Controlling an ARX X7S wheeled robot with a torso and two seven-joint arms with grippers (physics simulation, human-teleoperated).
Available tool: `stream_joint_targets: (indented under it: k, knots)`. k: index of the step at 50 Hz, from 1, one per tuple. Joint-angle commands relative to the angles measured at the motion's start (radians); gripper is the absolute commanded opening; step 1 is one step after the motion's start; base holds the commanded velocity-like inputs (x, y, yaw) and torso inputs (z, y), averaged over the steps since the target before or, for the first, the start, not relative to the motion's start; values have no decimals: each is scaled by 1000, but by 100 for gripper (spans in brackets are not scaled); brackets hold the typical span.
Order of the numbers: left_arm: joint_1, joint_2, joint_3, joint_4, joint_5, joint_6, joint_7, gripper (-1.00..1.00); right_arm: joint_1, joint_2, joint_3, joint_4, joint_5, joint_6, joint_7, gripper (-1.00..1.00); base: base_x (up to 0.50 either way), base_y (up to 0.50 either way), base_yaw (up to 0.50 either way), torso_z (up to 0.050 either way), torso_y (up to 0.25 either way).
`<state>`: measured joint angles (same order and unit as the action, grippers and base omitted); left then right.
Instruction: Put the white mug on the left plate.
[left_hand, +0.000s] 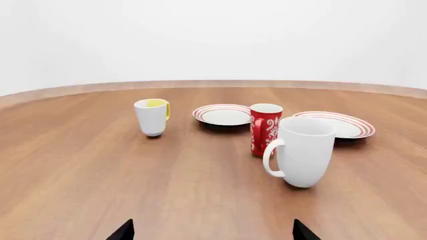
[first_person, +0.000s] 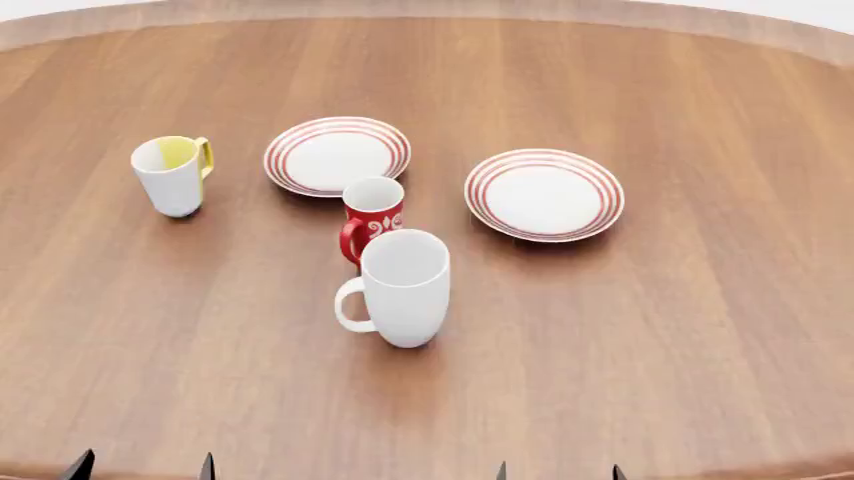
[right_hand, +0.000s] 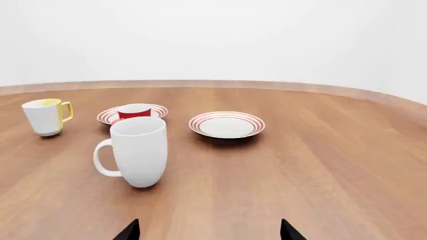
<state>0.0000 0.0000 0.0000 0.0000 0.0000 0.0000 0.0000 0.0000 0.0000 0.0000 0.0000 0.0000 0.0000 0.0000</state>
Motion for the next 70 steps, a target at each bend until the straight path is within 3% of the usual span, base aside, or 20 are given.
stream_joint_targets:
  k: [1,9,10,11,12,70]
  knots:
    - [-1,-33,39,-6,-33,7,-39,100,0,18,-23,4,18,-4,23,100,0,0,0,0,0]
    - [-3,-83,82,24,18,-11,-46,100,-33,90,-54,-84,8,95,0,100,0,0,0,0,0]
    - [47,-196,40,174,5,-161,30,100,-101,176,-29,-234,-55,245,-32,100,273,0,0,0,0]
    - [47,-198,40,324,3,-230,30,100,-101,176,-30,-384,-57,345,-32,100,277,0,0,0,0]
    - [46,-199,40,353,4,-234,29,100,-97,176,-32,-510,-58,349,-30,100,273,0,0,0,0]
    - [55,-231,64,410,-50,-265,-1,100,-75,223,-68,-518,-33,377,33,100,148,0,0,0,0]
